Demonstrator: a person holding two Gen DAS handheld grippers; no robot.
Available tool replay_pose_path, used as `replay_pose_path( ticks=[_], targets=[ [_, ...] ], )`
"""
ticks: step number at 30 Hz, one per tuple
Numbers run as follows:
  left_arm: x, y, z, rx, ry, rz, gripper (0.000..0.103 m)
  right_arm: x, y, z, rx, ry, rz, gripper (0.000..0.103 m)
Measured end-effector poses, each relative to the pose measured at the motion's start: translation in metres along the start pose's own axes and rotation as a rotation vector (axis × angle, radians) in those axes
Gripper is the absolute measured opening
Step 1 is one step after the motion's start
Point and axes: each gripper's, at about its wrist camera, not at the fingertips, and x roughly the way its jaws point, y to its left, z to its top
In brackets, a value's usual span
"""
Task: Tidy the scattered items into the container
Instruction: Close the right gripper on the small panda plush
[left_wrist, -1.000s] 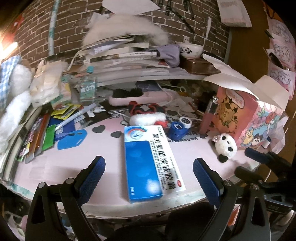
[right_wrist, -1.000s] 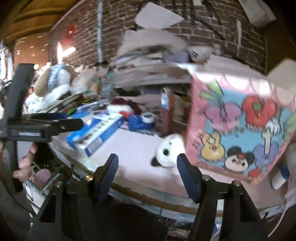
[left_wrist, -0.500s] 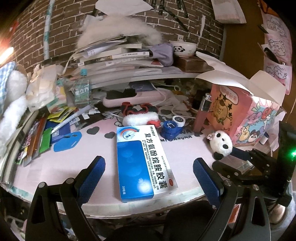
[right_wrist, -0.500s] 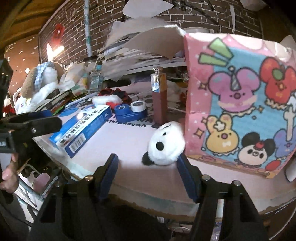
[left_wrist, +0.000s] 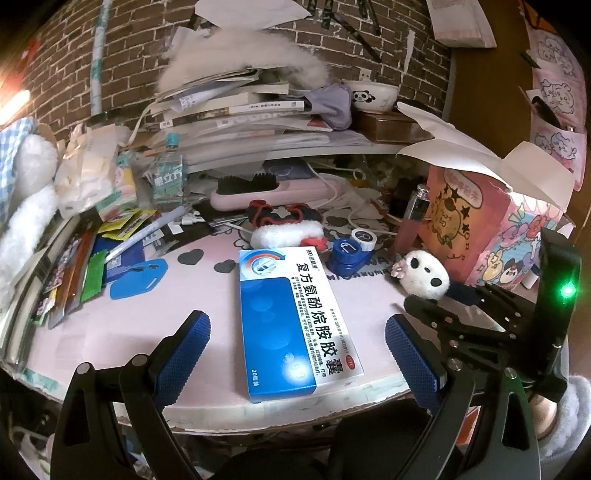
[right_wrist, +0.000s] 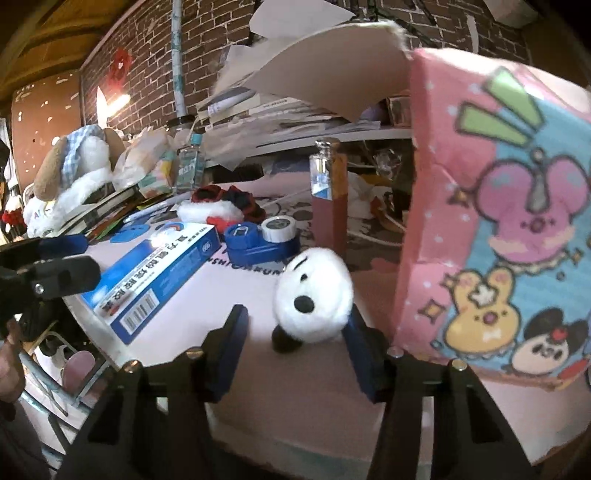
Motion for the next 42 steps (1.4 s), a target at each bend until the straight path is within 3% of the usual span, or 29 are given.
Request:
replay_pose_path(
  ticks=[5,9,15,16,17,18,19,26,34,38,42],
  targets=[
    [0.001,0.001,0.0,-0.004,0.003,-0.002,0.095,0.005,0.005,0.002,-0.03,-0.006,0.004,0.029],
    [0.001,0.002,-0.001,-0.006,0.004,-0.001,0.095,0.004,0.008,0.0,-0.045,-0.016,0.023,0.024],
    [0.001,0.003,-0.001,-0.01,0.002,0.002,0.095,-0.003,0.019,-0.006,-0.084,-0.017,0.051,0.025],
    [0.001,0.003,-0.001,-0.01,0.002,0.002,0.095,-0.004,0.02,-0.007,-0.085,-0.018,0.041,0.027],
    [0.001,0.003,-0.001,-0.008,0.002,0.002,0.095,-0.005,0.02,-0.007,-0.082,-0.02,0.023,0.047],
    [0.001,0.003,-0.001,-0.006,0.002,0.002,0.095,-0.005,0.019,-0.007,-0.076,-0.025,0.003,0.077],
    [0.001,0.003,-0.001,-0.006,0.002,0.003,0.095,-0.006,0.018,-0.007,-0.068,-0.036,-0.013,0.088],
    [0.002,0.001,0.0,0.002,0.006,0.004,0.095,0.006,0.02,0.002,-0.063,-0.024,-0.021,0.089],
    [0.003,0.003,0.0,-0.003,0.009,0.01,0.095,0.021,0.026,0.007,-0.082,-0.027,-0.014,0.06],
    [0.003,0.003,0.001,-0.002,0.008,0.009,0.095,0.022,0.027,0.008,-0.087,-0.029,0.008,0.036],
    [0.003,0.005,0.001,-0.002,0.006,0.007,0.095,0.022,0.027,0.009,-0.088,-0.028,0.018,0.032]
  ],
)
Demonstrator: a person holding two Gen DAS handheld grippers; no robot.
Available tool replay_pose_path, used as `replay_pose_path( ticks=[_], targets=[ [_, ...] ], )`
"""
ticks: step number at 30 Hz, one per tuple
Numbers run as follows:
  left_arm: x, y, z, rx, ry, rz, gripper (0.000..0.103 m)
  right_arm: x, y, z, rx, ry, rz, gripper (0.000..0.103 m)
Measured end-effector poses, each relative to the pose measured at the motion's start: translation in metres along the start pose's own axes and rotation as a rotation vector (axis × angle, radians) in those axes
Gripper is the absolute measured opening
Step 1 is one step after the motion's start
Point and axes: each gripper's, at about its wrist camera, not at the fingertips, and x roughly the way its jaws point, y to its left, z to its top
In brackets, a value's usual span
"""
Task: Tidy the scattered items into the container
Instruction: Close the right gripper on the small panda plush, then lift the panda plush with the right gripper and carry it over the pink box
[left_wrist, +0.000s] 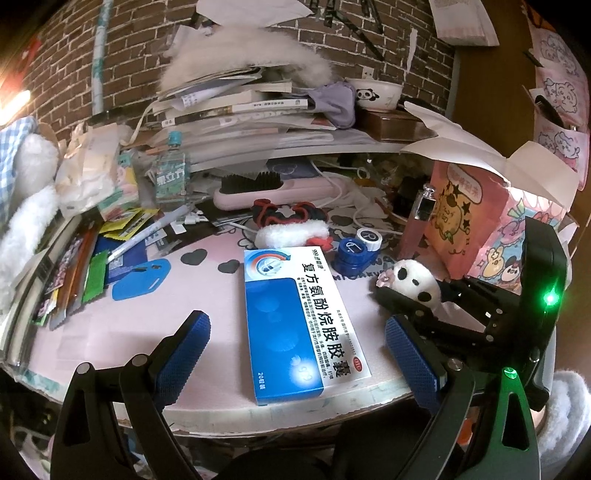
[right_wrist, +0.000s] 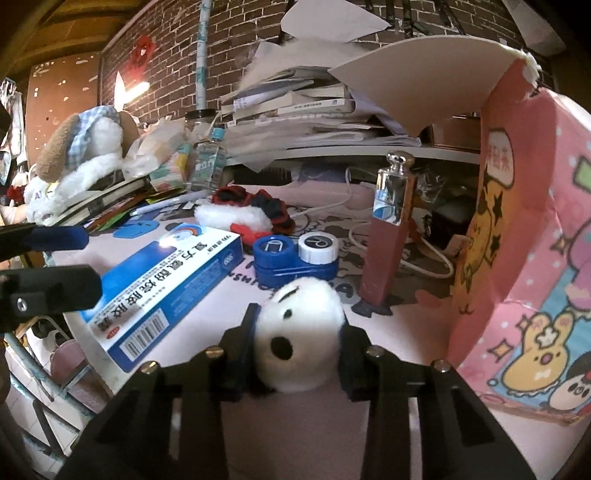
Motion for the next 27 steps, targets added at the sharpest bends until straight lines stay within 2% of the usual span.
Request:
replay_pose_path(
  ticks=[8,14,19,27],
  targets=[
    [0.0,0.0,0.0,-0.001,0.0,0.001,0.095,-0.009,0.005,0.002,-0.036,-0.032,0.003,0.027],
    [0.0,-0.002,0.0,-0.005,0.001,0.006,0.095,-0.021,0.009,0.009,-0.052,-0.059,0.011,0.027],
    [-0.002,-0.002,-0.001,-0.009,-0.001,0.007,0.095,-0.021,0.008,0.009,-0.05,-0.037,0.013,0.027],
    [-0.007,0.001,0.0,-0.018,-0.012,0.008,0.095,-0.037,0.007,0.025,-0.05,-0.076,0.022,0.027]
  ],
)
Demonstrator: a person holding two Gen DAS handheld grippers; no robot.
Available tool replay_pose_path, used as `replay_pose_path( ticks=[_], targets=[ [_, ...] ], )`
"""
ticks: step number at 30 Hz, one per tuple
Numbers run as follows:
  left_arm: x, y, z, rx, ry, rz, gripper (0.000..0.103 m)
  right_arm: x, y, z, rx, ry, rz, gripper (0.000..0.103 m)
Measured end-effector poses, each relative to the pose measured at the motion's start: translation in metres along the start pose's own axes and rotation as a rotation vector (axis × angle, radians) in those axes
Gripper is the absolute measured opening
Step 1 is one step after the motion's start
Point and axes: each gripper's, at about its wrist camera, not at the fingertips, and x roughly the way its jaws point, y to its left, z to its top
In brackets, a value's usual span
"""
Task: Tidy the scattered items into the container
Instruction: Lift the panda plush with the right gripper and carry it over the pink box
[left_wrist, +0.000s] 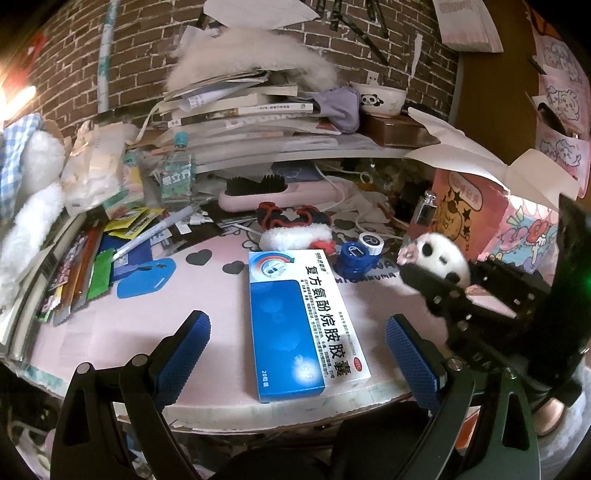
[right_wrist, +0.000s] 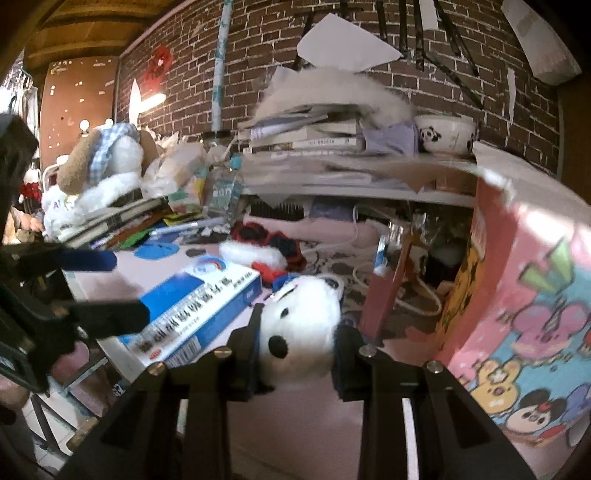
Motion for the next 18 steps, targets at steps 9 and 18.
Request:
replay_pose_path(
  ticks=[9,18],
  targets=[
    [-0.007,-0.002,0.003,0.005,-0.015,0.0,0.095,-0.022,0.001,0.03,-0.02,-0.053,0.027,0.027],
    [-0.009,-0.003,0.006,0.007,-0.021,0.0,0.095,-0.046,0.001,0.06,-0.025,-0.118,0.068,0.027]
  ],
)
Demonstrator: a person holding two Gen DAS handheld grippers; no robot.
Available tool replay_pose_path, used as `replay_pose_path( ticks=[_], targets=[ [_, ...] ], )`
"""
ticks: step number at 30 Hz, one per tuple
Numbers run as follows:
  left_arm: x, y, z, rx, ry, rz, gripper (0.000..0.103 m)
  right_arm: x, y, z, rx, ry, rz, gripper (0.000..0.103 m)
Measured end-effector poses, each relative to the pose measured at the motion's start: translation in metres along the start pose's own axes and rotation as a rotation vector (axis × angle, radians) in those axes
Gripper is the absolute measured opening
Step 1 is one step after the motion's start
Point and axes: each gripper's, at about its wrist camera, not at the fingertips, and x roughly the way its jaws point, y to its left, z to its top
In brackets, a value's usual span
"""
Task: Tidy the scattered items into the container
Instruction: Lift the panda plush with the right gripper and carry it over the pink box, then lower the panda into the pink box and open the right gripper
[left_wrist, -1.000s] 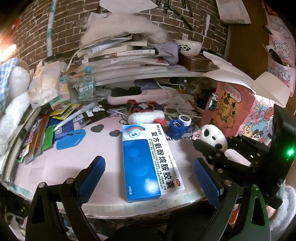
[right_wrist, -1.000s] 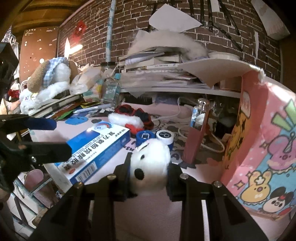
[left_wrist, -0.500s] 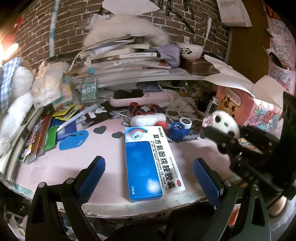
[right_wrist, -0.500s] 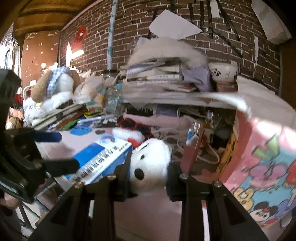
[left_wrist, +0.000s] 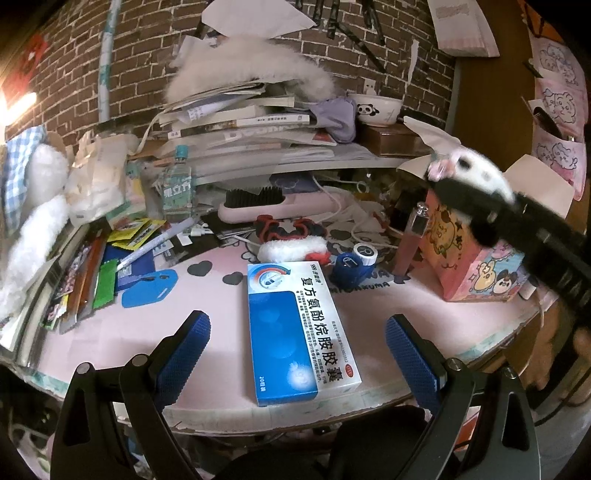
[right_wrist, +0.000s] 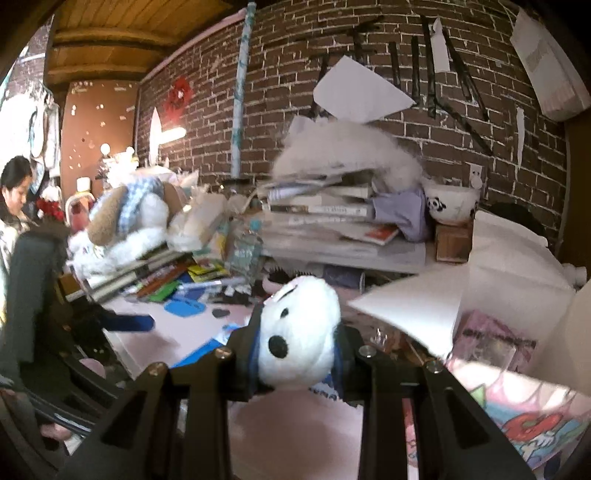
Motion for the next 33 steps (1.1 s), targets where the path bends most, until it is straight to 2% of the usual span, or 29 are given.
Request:
replay_pose_path(
  ticks=[6,12,17,25,33],
  targets=[
    [0.0,-0.001,0.0,0.002,-0.002,-0.002,0.095,-0.019,-0.015,0.017,0.022,-0.04,-0.033,0.027],
    [0.0,-0.001,0.001,0.001,0.0,-0.005,0.095,-0.03,-0.052,0.024,0.059,-0.025,-0.121,0.027],
    [0.002,-0.003,0.001,0.006,0.003,-0.005,0.095,-0.037,-0.093,0.028,0.111,0.02,-0.213,0.027],
    [0.003,-0.004,0.001,0.008,0.005,-0.006,0.095,-0.033,-0.149,0.031,0.163,0.155,-0.325,0.027],
    [0.004,-0.005,0.001,0.016,0.004,-0.012,0.095,-0.032,-0.17,0.021,0.14,0.237,-0.463,0.028]
  ],
)
